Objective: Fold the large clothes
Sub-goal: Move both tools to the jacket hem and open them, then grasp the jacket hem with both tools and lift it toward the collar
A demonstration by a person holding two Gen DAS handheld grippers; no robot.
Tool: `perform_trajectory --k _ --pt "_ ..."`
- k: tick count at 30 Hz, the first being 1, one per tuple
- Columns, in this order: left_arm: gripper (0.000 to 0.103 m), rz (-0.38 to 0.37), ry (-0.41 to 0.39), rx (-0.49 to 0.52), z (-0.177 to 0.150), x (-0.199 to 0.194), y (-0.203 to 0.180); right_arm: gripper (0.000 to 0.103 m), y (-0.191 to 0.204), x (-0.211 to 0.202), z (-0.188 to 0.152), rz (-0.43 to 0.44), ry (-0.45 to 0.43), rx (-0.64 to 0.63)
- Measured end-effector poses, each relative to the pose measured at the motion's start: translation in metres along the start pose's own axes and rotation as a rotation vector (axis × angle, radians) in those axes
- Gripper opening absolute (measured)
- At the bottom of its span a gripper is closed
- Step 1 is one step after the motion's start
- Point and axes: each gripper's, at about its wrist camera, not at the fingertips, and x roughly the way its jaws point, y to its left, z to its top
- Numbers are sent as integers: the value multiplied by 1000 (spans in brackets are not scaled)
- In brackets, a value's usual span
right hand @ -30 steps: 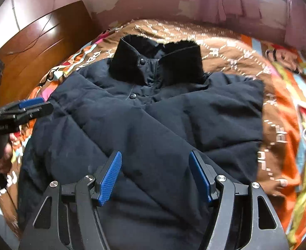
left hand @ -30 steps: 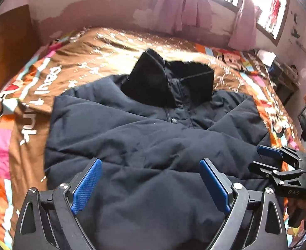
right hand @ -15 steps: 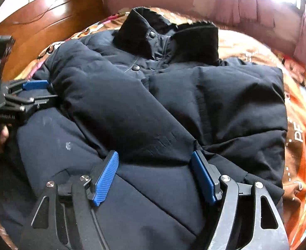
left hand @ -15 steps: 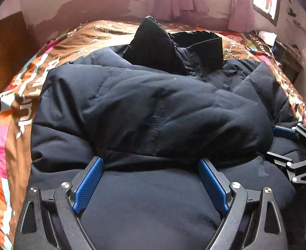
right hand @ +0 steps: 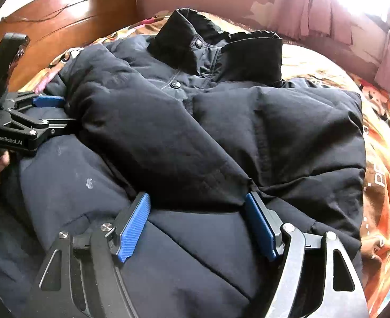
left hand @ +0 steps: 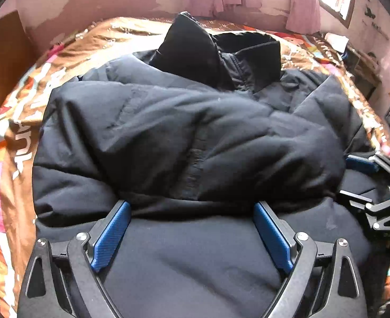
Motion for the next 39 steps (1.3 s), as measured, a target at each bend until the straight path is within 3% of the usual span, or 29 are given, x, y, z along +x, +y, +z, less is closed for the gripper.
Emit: perform_trajectory --k 3,8,14,18,21,23,25,27,29,30,32,34,39 --pt "93 -66 3 -71 19 -9 17 70 -15 -8 11 38 2 26" --pt "93 -76 -24 -102 72 -9 32 70 -42 -16 46 52 -38 68" --pt "93 -76 -48 -119 171 20 41 70 -80 12 130 35 -86 145" --pt "91 -61 -69 -103 224 41 31 69 -92 40 195 8 -102 109" --pt "79 -100 -32 -103 255 64 20 69 -93 64 233 11 -52 93" --pt "70 -97 -4 -87 265 74 13 66 -90 79 250 8 2 82" --pt "55 -70 22 -67 275 85 5 66 -86 98 264 -1 71 64" --pt "48 -75 51 -74 281 95 3 66 -83 116 273 -23 133 48" --pt "28 -87 85 -90 284 102 2 66 -84 129 277 -33 174 52" --pt "8 -101 102 -100 285 105 3 64 -85 137 277 -26 199 68" --pt "5 -118 106 -113 283 106 3 31 -92 140 274 -12 219 98" --pt "4 -134 87 -102 281 100 3 17 -96 131 269 16 165 157" --pt "3 -204 16 -102 269 74 12 1 -106 87 254 125 6 205"
